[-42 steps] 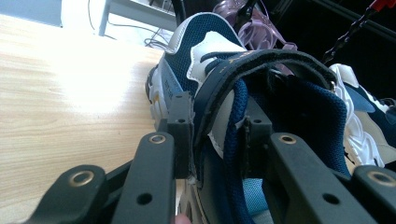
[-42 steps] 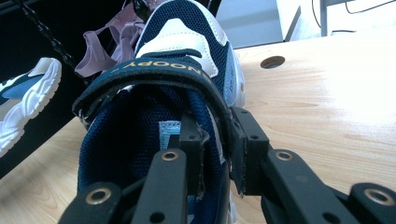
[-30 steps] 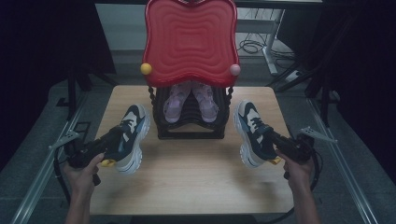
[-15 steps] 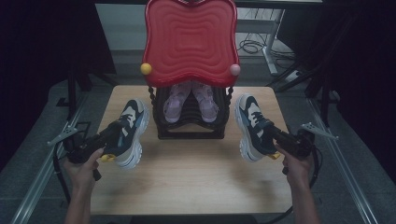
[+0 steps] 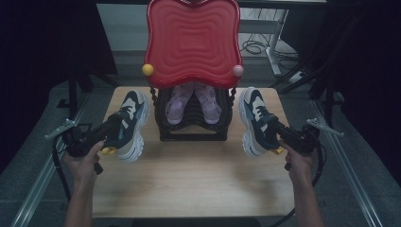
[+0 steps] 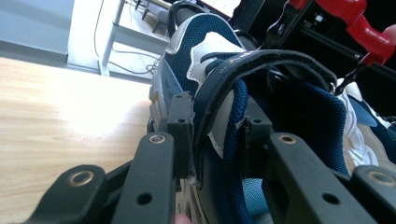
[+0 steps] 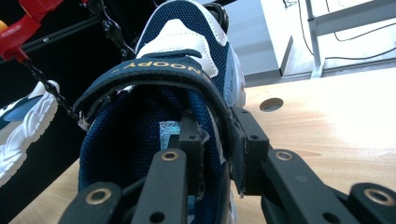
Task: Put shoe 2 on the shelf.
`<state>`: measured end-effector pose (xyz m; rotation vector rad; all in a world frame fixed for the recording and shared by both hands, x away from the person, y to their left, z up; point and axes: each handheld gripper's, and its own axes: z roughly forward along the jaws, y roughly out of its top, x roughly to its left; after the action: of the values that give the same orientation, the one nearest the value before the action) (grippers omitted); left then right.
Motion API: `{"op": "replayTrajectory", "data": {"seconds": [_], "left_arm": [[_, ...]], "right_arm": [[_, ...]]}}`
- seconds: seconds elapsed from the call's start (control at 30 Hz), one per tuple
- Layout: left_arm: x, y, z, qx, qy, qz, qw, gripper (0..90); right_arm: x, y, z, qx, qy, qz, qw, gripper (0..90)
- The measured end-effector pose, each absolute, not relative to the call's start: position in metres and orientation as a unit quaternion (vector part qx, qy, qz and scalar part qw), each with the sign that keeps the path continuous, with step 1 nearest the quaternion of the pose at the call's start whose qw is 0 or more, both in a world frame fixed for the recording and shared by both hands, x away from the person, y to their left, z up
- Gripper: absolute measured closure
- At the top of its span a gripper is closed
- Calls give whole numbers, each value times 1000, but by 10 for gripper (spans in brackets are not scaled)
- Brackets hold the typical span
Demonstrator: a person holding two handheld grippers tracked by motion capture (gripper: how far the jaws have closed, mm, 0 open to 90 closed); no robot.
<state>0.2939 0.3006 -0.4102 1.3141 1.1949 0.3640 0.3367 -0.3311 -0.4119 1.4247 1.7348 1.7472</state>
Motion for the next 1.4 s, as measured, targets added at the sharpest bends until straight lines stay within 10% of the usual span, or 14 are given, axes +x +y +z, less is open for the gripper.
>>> {"op": "replayTrajectory", "data": {"seconds": [1.4], "left_arm": [[317,315,-359,540,508,195,642,715]], "right_arm": [[359,-336,-361,495,556,644,178,758]]}}
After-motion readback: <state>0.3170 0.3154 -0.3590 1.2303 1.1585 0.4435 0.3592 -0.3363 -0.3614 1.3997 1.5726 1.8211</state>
